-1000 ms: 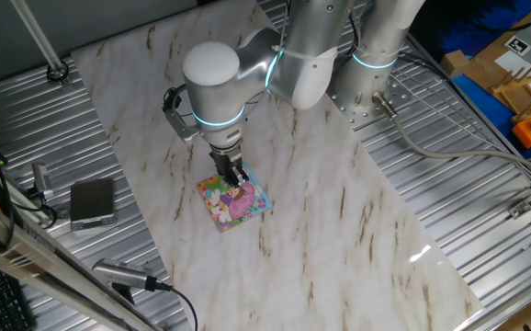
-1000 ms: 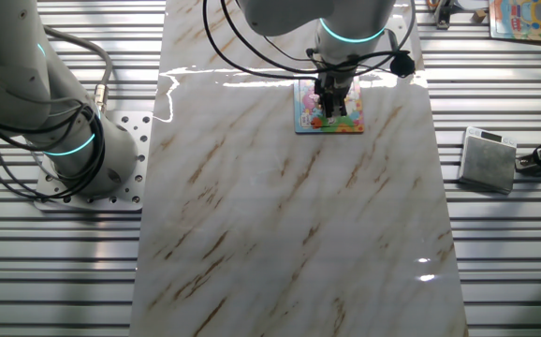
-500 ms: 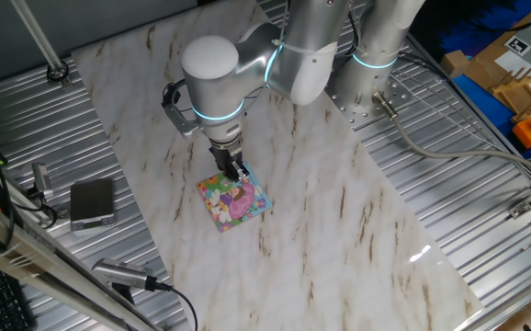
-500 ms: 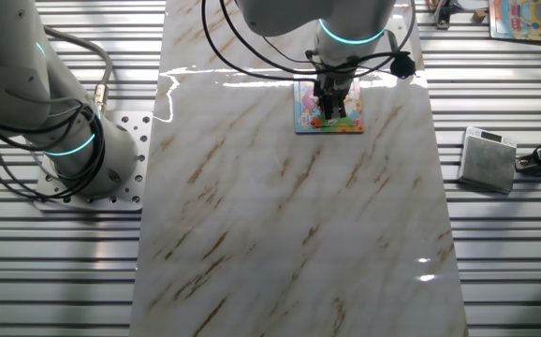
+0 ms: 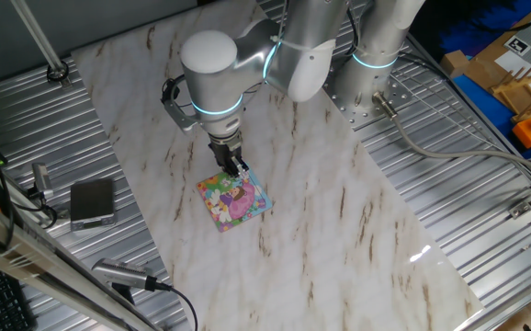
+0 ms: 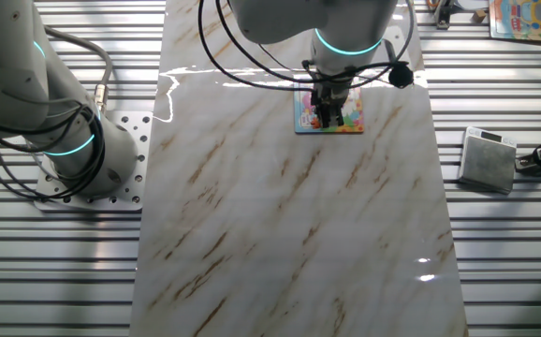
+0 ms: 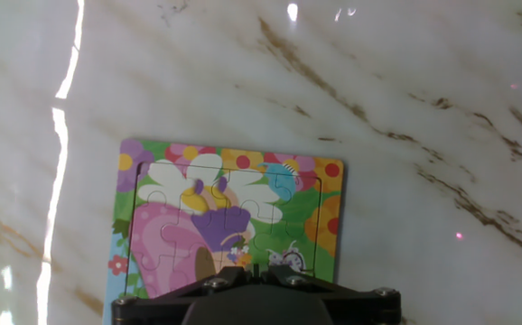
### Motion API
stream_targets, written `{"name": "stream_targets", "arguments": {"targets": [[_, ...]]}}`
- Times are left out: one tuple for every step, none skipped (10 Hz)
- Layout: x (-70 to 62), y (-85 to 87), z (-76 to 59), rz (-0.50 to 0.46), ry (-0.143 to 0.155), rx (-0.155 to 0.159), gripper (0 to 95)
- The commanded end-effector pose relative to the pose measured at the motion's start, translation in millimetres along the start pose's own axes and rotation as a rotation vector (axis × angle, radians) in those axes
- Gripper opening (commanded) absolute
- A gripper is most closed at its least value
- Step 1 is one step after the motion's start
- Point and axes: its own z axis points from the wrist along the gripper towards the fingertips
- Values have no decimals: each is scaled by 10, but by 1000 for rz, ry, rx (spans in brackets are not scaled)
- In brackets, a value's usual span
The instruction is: Assemble one piece of a puzzle
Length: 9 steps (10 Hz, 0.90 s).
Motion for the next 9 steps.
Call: {"name": "stream_targets", "arguments": {"targets": [[29, -44, 8, -7, -1, -1, 0], [39, -64, 12, -10, -2, -1, 0], [51, -85, 13, -12, -1, 0, 0], [55, -95, 15, -12, -2, -1, 0], [57, -103, 21, -14, -2, 0, 0], [62, -122, 33, -17, -3, 0, 0], [64, -129, 39, -18, -3, 0, 0], [65, -141, 51, -20, -3, 0, 0], [66, -146, 55, -21, -4, 2, 0]]}}
